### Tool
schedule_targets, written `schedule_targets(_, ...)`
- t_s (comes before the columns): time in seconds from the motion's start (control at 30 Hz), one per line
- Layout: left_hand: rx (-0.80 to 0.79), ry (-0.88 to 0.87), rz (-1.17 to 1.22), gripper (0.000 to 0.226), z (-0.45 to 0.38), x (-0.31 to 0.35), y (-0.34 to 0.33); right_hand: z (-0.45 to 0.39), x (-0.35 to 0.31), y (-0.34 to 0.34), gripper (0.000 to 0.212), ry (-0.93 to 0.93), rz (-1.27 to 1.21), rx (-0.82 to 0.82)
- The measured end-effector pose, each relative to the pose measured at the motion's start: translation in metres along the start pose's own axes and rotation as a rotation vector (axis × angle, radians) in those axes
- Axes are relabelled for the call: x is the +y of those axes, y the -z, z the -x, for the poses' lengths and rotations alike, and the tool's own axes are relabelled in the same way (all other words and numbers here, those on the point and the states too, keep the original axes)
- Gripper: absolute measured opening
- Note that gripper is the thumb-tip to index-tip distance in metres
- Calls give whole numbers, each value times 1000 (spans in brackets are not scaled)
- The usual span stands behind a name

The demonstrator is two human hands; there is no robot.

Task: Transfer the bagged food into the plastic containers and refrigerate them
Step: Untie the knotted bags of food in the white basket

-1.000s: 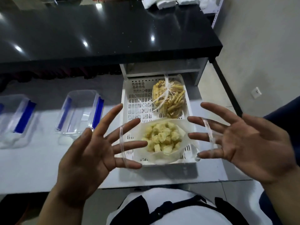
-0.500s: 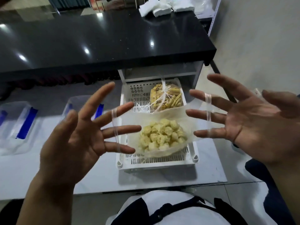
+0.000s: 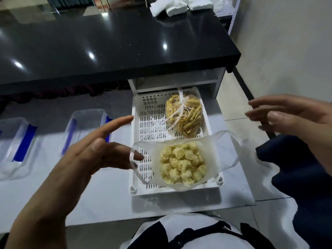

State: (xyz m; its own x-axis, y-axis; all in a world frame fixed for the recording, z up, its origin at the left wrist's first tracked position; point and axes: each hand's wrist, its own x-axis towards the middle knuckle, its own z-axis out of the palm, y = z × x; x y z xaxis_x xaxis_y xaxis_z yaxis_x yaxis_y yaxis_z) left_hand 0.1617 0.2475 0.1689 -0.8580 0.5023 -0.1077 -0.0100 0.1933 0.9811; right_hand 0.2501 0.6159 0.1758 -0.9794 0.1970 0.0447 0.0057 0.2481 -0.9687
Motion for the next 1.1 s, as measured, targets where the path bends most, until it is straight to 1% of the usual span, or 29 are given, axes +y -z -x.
schedule_targets(0.03,65,-9,-77,76,-1,1,3,-3,0,-4,40,11,16,13)
schedule_targets(0.1,171,-49,-178,71,-7,0,7,-10,6,-10,47,12,90,-24)
schedule_targets(0.17,225,-57,-275,54,-20,-5,8,-22,14,-17,44,-56,152,-61)
schedule_targets(0.2,221,-39,-337,41,-29,-9,8,-29,19,-21,42,-88,176,-68)
schedule_targets(0.23,200,-15,-398,34,-39,-12,7,-37,24,-26,43,-107,195,-69)
schedule_targets(0.3,138,23,-517,41,-63,-25,2,-54,38,-39,45,-131,245,-70)
schedule_targets(0.37,66,49,-656,44,-91,-38,-8,-73,54,-55,44,-143,353,-97)
schedule_targets(0.47,-42,-21,-797,41,-139,-57,-29,-103,78,-82,47,-96,552,-130)
schedule_targets(0.53,-56,-78,-841,40,-169,-64,-45,-122,87,-100,49,-26,679,-109)
schedule_targets(0.63,31,-150,-885,36,-207,-73,-62,-146,92,-117,42,66,830,-3)
schedule_targets(0.7,84,-169,-916,34,-225,-77,-68,-158,94,-122,40,66,885,32)
schedule_targets(0.8,97,-173,-944,31,-242,-85,-72,-167,103,-125,39,18,947,9)
schedule_targets(0.9,95,-170,-932,25,-249,-89,-75,-165,115,-122,31,19,915,44)
schedule_targets(1.03,58,-155,-903,20,-254,-91,-76,-161,129,-120,18,78,826,132)
schedule_targets(1.1,36,-127,-892,20,-257,-90,-76,-163,130,-124,16,91,805,131)
